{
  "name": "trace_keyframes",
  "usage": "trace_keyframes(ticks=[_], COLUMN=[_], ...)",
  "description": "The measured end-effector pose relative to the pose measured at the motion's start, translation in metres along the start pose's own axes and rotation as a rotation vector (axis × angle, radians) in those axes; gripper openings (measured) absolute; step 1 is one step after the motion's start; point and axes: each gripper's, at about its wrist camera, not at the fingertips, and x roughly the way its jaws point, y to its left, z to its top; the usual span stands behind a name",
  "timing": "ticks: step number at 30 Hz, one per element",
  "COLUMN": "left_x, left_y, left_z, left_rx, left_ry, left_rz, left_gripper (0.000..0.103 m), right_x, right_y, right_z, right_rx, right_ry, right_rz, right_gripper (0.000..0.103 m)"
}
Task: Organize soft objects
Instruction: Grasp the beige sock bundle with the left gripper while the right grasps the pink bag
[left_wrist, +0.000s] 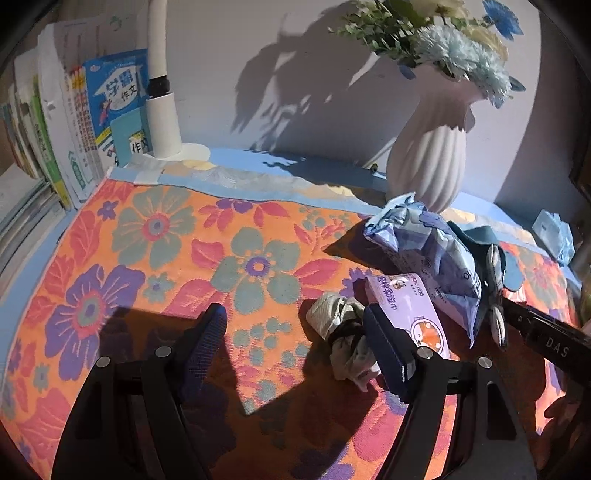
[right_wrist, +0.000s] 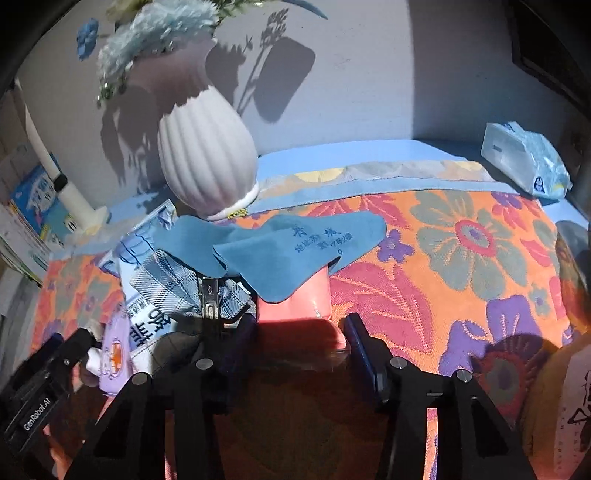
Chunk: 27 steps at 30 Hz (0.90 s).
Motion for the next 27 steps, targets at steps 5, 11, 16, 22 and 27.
trace_keyframes(ticks=[5, 11, 16, 22, 27], left_x=[-0.001, 0.007, -0.002, -0.005, -0.002], left_y=[-0.005, -0.007, -0.016, 0.002, 0.017], left_z=[-0.001, 0.000, -0.003, -0.001, -0.001], left_rx=[0.030, 0.025, 0.085, 0.000, -0.075], left_ry=[0.004, 0.037, 0.007, 0.012, 0.044], left_rz=[-0.035, -0.042, -0.120, -0.205, -0.277], left_gripper=[0.073, 0.063, 0.020, 0.016, 0.016], right_x=[0.000, -0.002, -0.012, -0.034, -0.061], right_y=[0.001, -0.004, -0.029, -0.029, -0.026], right_z=[-0.001, -0.001, -0.008, -0.032, -0.063], right_rx=[-0.002, 0.017, 0.123, 0.091, 0.002], right_ry=[-0.002, 0.001, 0.018, 0.039, 0.076], right_rz=[-0.004, 0.018, 0.135, 0.129, 0.104], right_gripper=[0.047, 0.047, 0.046, 0.046, 0.046])
